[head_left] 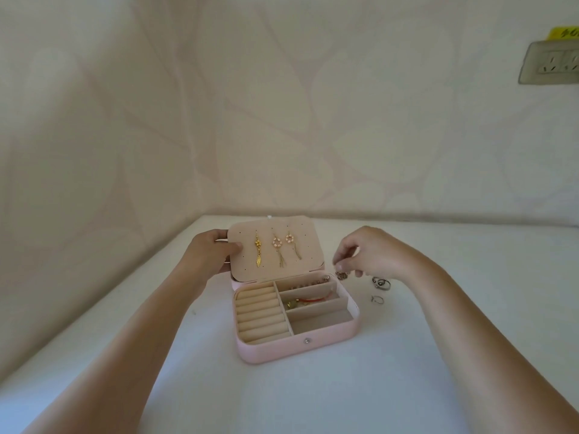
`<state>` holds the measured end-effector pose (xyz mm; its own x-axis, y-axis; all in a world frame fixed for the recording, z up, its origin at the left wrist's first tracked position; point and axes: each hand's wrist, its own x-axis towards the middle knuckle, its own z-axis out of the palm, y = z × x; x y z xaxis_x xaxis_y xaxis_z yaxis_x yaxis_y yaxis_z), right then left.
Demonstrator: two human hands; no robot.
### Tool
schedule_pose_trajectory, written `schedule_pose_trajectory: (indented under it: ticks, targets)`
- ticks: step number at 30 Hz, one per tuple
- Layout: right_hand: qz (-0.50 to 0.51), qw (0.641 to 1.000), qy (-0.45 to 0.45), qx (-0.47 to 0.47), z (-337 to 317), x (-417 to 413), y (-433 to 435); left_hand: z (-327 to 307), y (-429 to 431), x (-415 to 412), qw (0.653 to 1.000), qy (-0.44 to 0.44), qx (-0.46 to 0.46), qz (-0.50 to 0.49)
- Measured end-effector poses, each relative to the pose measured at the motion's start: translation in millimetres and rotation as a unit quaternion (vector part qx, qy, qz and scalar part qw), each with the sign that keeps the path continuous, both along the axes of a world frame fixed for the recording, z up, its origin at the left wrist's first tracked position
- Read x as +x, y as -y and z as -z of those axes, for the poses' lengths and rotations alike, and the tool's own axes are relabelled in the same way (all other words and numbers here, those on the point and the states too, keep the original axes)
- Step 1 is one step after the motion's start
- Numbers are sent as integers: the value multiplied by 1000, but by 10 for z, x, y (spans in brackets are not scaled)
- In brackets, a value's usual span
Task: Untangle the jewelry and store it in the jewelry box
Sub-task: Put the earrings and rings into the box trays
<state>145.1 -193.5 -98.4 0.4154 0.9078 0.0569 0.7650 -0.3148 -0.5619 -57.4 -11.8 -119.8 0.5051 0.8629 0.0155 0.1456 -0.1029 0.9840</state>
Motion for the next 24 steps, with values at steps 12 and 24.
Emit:
schedule_pose_trajectory:
  ticks: [12,24]
  targets:
    - [58,997,39,-28,261,174,-151,13,-10,-1,1000,-4,1,-5]
    - [71,995,-43,61,84,262,-38,8,4,2,1000,-4,3,-1]
